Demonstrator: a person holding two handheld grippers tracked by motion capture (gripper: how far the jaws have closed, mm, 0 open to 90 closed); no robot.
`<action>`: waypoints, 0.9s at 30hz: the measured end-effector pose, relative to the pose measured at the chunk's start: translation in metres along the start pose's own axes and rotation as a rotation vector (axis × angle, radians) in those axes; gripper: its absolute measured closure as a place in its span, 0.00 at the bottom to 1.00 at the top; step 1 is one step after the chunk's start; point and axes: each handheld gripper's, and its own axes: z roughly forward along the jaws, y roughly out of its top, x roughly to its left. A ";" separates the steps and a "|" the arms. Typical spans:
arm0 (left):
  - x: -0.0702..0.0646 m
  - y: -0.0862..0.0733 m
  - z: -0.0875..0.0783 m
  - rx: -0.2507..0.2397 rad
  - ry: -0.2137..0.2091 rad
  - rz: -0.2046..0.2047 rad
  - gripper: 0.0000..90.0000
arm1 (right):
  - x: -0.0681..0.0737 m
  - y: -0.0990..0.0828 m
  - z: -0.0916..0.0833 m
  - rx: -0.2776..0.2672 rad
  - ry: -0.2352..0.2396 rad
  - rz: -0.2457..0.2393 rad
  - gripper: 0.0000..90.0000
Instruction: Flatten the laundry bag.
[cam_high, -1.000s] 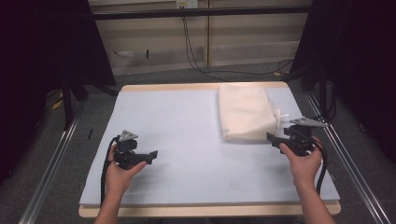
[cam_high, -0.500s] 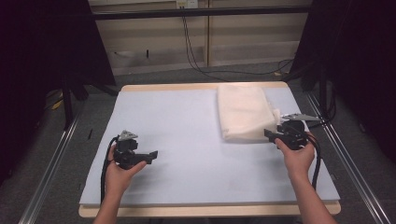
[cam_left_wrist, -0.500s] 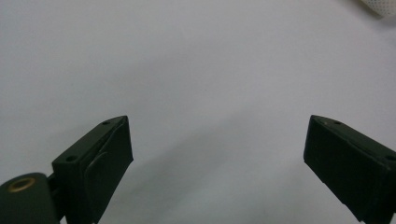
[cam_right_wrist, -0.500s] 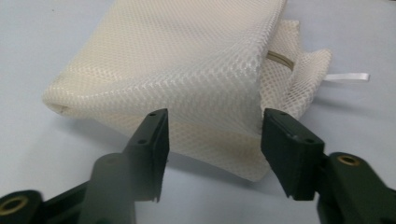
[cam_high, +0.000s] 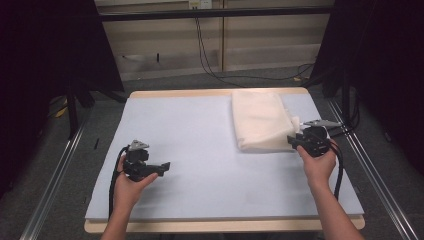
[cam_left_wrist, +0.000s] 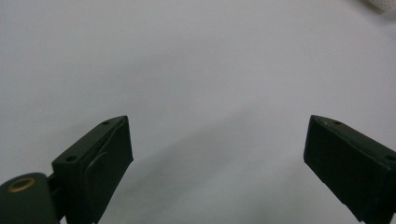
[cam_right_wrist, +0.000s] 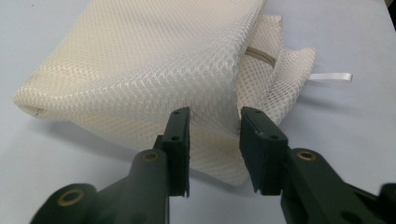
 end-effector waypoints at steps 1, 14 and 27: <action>0.000 0.000 0.000 0.005 -0.005 0.005 0.09 | -0.001 0.001 0.000 -0.004 -0.001 -0.009 0.78; 0.000 0.000 0.001 0.005 -0.005 -0.002 0.09 | 0.000 0.009 -0.006 -0.025 0.033 -0.022 0.99; -0.002 0.000 0.001 0.007 -0.013 -0.008 0.09 | 0.006 0.015 -0.004 -0.068 0.016 0.057 0.53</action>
